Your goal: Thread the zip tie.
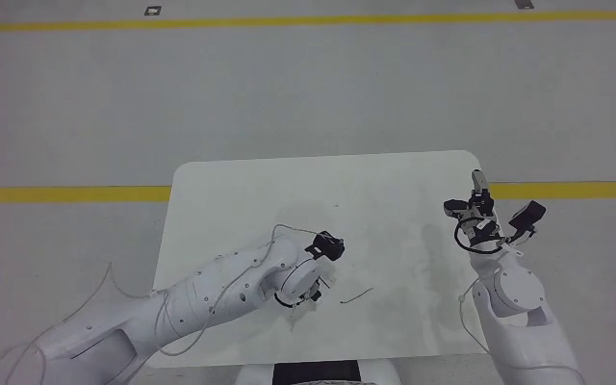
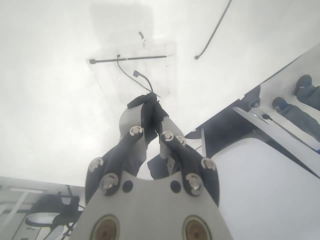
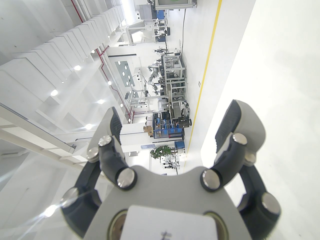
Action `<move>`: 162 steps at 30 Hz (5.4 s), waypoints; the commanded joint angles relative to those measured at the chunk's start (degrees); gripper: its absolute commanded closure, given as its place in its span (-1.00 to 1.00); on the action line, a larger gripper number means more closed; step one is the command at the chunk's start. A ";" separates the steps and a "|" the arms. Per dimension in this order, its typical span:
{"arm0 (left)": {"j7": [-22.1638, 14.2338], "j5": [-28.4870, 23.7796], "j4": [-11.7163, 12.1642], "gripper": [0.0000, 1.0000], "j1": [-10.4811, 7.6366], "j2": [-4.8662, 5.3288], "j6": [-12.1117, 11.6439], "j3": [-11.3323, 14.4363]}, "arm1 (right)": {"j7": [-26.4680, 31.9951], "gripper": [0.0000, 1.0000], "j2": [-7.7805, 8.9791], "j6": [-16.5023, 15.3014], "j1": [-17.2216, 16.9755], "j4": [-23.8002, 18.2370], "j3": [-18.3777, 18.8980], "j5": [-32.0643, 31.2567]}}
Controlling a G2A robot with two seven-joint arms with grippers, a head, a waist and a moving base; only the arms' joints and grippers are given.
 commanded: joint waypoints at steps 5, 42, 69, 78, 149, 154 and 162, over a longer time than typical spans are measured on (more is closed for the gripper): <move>0.00 -2.46 -1.51 1.00 -1.84 1.59 0.00 0.78 | 0.00 -1.00 0.00 0.00 0.00 0.00 0.00 0.00; 13.32 -23.56 -6.57 1.00 14.02 15.39 -35.36 -21.22 | 0.00 -1.00 0.00 0.00 0.00 0.00 0.00 0.00; 16.67 -42.38 -8.52 1.00 19.74 19.79 -38.96 -26.08 | 0.00 -1.00 0.00 0.00 0.00 0.00 0.00 0.00; 5.43 -56.28 -7.96 1.00 23.19 19.82 -38.96 -33.23 | 0.00 -1.00 0.00 0.00 0.00 0.00 0.00 0.00; 0.00 -57.99 -2.23 1.00 27.89 15.95 -38.96 -39.20 | 21.85 -1.00 -2.12 1.47 11.37 13.03 -20.22 -8.79; 0.00 -57.99 -2.23 1.00 27.89 15.95 -38.96 -39.20 | 25.10 -1.00 -2.18 2.24 11.22 13.98 -19.84 -4.43; 0.00 -57.99 -2.23 1.00 27.89 15.95 -38.96 -39.20 | 39.92 -1.00 -1.75 5.68 11.08 16.21 -17.15 8.62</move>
